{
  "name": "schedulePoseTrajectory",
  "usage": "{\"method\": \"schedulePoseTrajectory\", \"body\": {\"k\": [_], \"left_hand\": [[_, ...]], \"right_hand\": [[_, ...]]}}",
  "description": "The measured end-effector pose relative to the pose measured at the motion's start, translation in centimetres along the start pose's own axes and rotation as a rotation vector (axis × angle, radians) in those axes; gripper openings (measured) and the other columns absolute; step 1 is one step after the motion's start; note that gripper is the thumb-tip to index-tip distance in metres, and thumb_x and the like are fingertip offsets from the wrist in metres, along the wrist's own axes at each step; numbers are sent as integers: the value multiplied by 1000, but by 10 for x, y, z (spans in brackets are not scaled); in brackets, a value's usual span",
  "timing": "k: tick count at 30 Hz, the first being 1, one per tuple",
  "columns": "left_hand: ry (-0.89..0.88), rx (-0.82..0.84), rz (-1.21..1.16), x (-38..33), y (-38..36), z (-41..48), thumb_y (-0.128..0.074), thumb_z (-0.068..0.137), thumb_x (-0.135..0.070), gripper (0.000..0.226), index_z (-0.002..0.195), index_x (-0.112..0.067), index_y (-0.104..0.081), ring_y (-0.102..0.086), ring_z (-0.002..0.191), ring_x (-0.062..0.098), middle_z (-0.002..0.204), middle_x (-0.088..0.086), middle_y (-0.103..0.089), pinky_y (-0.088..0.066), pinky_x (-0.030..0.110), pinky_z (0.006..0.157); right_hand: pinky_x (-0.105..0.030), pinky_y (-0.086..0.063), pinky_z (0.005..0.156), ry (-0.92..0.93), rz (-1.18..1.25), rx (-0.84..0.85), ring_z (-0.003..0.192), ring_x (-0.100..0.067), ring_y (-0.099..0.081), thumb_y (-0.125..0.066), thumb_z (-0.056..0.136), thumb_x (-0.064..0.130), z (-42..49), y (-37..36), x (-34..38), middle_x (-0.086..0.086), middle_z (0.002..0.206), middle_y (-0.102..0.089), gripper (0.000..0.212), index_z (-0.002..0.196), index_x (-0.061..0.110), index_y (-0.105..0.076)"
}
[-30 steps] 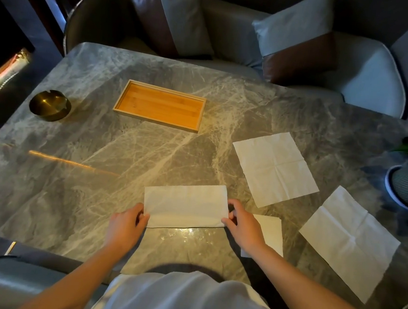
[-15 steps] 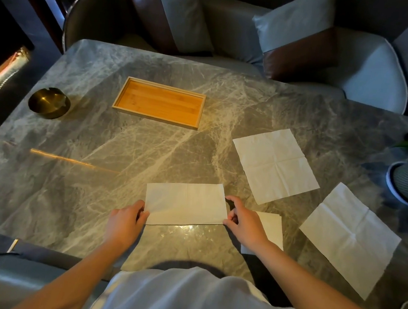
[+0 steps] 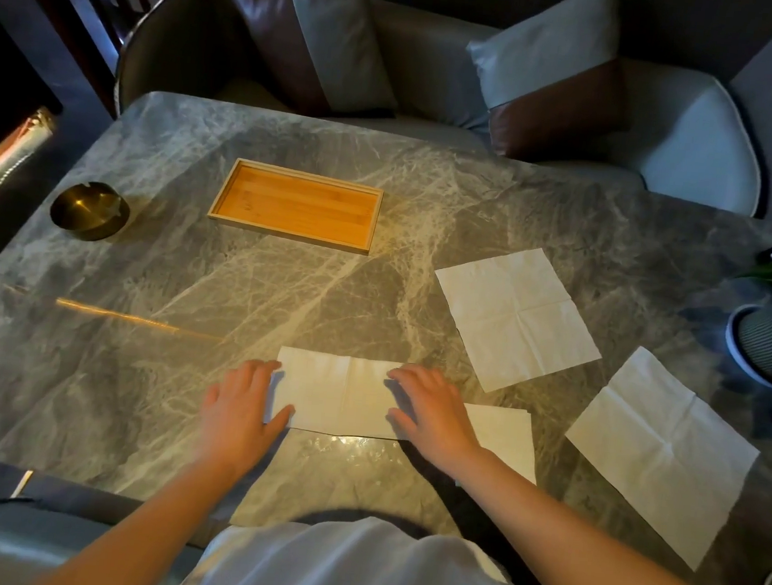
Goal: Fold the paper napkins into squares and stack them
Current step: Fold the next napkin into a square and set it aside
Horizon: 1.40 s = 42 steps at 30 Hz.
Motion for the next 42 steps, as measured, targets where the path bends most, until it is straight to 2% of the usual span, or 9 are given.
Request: {"method": "schedulePoseTrajectory", "body": {"k": [4,7,9,14,24,28,30,38,42], "left_hand": [[-226,192,76,-42,-23,4,-42,92,-48,59,144,-25,-29,-27,141,21,155,1,-28,-21,44,112],[-203,353,160,-53,-48,5,-36,95,-49,65,150,-28,-6,1,148,17,161,-4,3,0,47,118],[-167,383,210,-50,-54,7,-37,94,-50,68,149,-30,-2,8,147,16,160,-5,10,5,51,117],[-59,352,190,-22,-42,7,-42,91,-55,75,149,-33,-2,8,147,18,160,-4,10,2,54,116],[0,318,184,-16,-31,6,-45,92,-48,72,149,-26,-7,8,147,23,160,4,9,1,53,116],[-139,99,71,-35,-18,3,-58,86,-21,53,136,-19,-42,-37,134,29,147,8,-38,-24,48,110],[-197,114,-7,-45,-20,1,-55,86,-17,48,133,-22,-45,-44,127,22,139,-1,-47,-24,40,109],[-230,280,40,-47,-36,7,-37,97,-25,51,146,-23,-26,-27,139,15,153,-4,-29,-10,41,117],[-268,345,94,-42,-38,9,-32,98,-28,49,147,-25,-24,-21,142,14,157,-6,-20,-5,43,118]], "right_hand": [[-41,-23,114,30,-104,139,145,-19,-17,-56,92,37,8,-25,20,2,158,-21,61,144,21,-29],[-45,-16,118,13,-155,216,148,-20,-5,-54,94,34,9,-41,22,1,162,-7,66,149,21,-20],[-45,-17,118,11,-190,205,148,-19,-6,-55,94,29,9,-40,15,1,162,-7,64,148,22,-21],[-41,-20,116,-8,-184,176,147,-15,-13,-61,90,30,-3,-24,-14,4,160,-13,61,143,25,-30],[-45,-16,116,-50,-189,187,145,-15,-17,-63,88,35,-6,-23,-19,8,159,-14,63,142,28,-30],[-47,-22,110,-121,-200,160,138,-20,-25,-62,83,48,-8,-24,-15,5,152,-24,63,136,31,-32],[-44,-26,105,-152,-186,139,129,-22,-34,-58,83,52,-10,-25,-11,3,142,-33,59,134,31,-35],[-39,-29,98,-17,-27,292,111,-17,-51,-48,91,41,-24,-37,5,5,116,-58,38,128,31,-48],[-34,-31,93,112,-45,280,105,-15,-48,-54,89,33,-29,-37,10,6,106,-55,32,120,31,-55]]}}
Point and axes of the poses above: each hand's wrist, its own z-axis towards the middle knuckle, its own y-axis out of the back of the hand, x = y × z, the point moved 6 cm from there along z, towards the middle knuckle
